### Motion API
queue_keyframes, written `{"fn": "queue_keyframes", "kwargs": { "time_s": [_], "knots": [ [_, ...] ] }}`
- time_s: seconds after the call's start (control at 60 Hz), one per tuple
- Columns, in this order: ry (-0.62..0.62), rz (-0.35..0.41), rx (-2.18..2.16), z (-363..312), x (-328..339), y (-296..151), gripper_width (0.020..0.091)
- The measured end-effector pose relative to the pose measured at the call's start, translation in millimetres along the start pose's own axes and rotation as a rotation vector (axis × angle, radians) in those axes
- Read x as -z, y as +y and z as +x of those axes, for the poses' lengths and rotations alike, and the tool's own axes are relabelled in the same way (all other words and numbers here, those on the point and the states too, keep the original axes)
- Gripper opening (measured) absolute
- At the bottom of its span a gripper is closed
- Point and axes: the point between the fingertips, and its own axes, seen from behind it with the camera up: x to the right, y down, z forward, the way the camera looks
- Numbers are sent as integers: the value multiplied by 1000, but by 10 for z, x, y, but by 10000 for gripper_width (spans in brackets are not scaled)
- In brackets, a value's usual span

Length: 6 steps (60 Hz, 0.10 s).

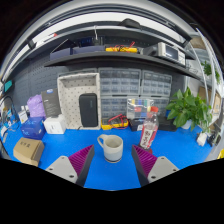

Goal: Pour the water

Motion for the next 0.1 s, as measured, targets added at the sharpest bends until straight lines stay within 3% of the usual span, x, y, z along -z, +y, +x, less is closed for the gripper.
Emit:
{"fn": "queue_keyframes", "kwargs": {
  "time_s": [0.1],
  "knots": [
    [-7,-3,-12,-86,29,54,755]
  ]
}}
